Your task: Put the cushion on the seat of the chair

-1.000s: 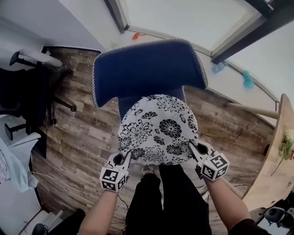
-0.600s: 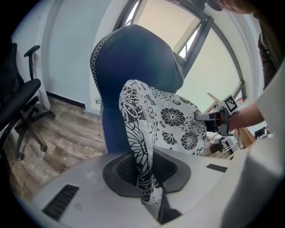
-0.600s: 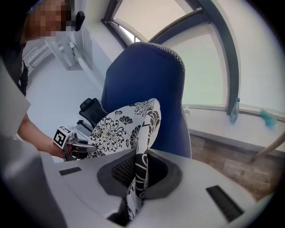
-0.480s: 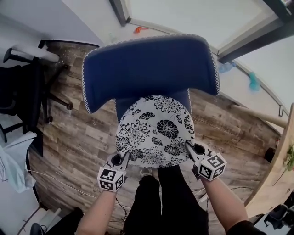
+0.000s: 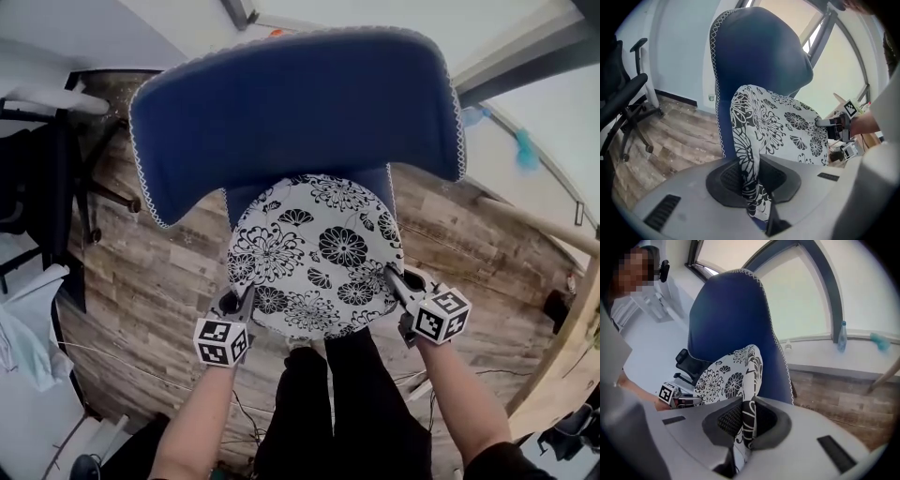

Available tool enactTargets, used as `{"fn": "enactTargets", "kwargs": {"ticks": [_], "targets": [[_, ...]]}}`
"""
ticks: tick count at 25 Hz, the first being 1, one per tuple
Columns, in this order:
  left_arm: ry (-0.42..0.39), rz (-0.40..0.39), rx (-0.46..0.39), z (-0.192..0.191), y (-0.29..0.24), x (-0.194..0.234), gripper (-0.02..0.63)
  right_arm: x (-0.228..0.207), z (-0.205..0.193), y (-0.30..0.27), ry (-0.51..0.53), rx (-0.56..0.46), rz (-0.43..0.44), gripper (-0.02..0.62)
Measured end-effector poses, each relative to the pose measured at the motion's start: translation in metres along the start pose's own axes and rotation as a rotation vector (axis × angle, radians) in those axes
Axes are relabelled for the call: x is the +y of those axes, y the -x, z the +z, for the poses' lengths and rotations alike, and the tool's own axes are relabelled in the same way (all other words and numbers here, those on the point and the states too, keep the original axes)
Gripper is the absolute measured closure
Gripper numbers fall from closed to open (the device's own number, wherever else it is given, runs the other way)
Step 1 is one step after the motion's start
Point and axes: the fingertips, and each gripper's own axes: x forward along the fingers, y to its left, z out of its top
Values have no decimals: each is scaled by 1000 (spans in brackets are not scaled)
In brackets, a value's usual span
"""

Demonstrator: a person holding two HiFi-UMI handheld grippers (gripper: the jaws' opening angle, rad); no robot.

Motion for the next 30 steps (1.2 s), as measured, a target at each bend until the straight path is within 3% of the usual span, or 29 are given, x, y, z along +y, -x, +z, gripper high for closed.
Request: {"fn": "enactTargets", "kwargs": {"ticks": [4,9,13,17,23,26,30], "targets": [[-10,58,31,-6,-10,13,547,-10,-6,-5,-2,27,-34,558],[28,158,33,-9,-7,39,397,-19,-11,-10,-24,40,-70,558],[68,189,5,-11,4,54,396,-20,-14,-11,-41,36,-83,558],[37,207,-35,-1,15,61,396,-25,-16,-11,1,62,-149,556],[50,227,-89,13,35,64,396,-36,-11,-2,87,61,-276,374],[43,221,-127,26,46,58,396,-34,5,12,139,30,-330,359],[5,195,-188,46,60,47,396,-21,26,25,131,-65,-300,359]]}}
